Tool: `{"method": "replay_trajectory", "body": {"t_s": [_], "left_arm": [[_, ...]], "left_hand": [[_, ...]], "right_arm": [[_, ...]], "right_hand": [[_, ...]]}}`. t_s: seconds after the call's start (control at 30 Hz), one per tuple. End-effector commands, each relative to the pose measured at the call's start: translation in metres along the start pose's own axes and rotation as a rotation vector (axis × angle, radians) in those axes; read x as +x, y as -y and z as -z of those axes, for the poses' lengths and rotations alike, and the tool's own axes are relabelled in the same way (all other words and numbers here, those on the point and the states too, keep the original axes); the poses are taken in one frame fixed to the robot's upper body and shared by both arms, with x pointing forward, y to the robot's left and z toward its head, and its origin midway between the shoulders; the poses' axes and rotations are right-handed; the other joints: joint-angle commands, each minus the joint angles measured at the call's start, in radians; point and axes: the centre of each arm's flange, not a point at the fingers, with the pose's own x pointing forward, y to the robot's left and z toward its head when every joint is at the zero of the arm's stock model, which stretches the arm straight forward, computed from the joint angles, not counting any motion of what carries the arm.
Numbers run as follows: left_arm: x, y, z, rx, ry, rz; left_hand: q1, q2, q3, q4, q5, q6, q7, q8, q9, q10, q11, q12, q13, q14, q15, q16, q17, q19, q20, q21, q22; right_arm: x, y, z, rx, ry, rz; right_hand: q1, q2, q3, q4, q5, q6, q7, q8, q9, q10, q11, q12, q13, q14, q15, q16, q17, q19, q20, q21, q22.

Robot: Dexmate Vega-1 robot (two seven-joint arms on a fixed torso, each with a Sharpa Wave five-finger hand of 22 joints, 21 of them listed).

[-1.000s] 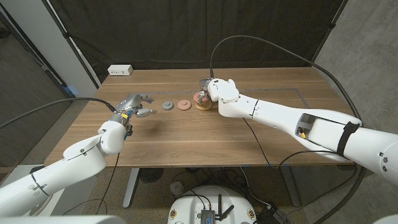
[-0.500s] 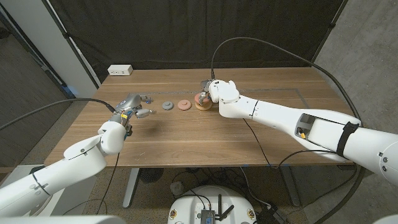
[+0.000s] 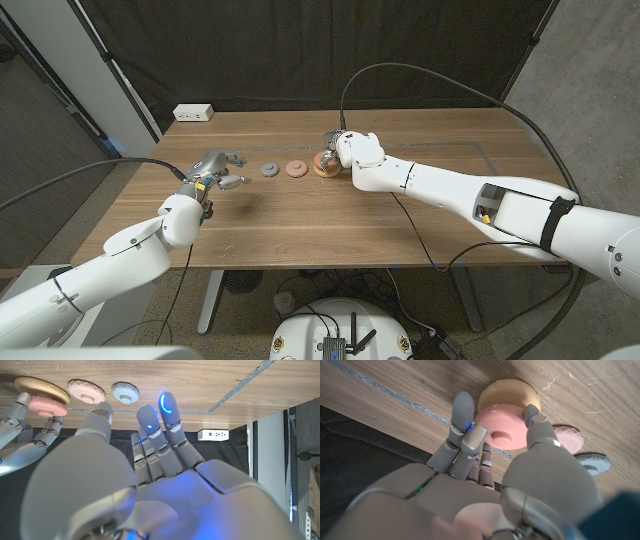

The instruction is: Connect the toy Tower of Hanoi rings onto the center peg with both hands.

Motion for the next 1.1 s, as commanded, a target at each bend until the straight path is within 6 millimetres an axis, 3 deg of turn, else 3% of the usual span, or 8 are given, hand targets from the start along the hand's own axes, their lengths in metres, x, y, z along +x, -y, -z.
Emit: {"method": "replay_trajectory", "body": {"t_s": [0.03,1.1], "left_arm": [[0.001,0.0,0.001,0.001,-0.002,0.003],[0.005,0.003,-0.003,0.003,0.007,0.011]], "left_hand": [[-0.011,0.0,0.007,0.001,0.005,0.01,0.001,-0.001,0.004,0.006,0.002,0.0,0.003,-0.003,-0.006,0.005,0.002,-0.008,-0.114,0.007,0.003],[-0.014,0.0,0.013,0.002,0.006,0.01,0.001,-0.001,0.004,0.007,0.003,0.0,0.003,-0.001,-0.006,0.007,0.005,-0.012,-0.114,0.015,-0.001]], "right_arm": [[0.004,-0.007,0.002,0.001,-0.002,-0.011],[0.006,-0.02,0.011,-0.002,-0.031,-0.045]], "right_hand": [[0.0,0.041,0.126,0.117,0.004,0.145,-0.144,0.002,0.01,0.173,-0.16,0.006,0.067,0.007,0.0,0.003,0.006,0.004,-0.017,0.006,0.002],[-0.012,0.027,0.147,0.113,0.004,0.139,-0.145,-0.006,0.015,0.159,-0.162,-0.011,0.075,-0.004,0.0,-0.009,0.002,-0.006,-0.017,0.004,-0.011]]}}
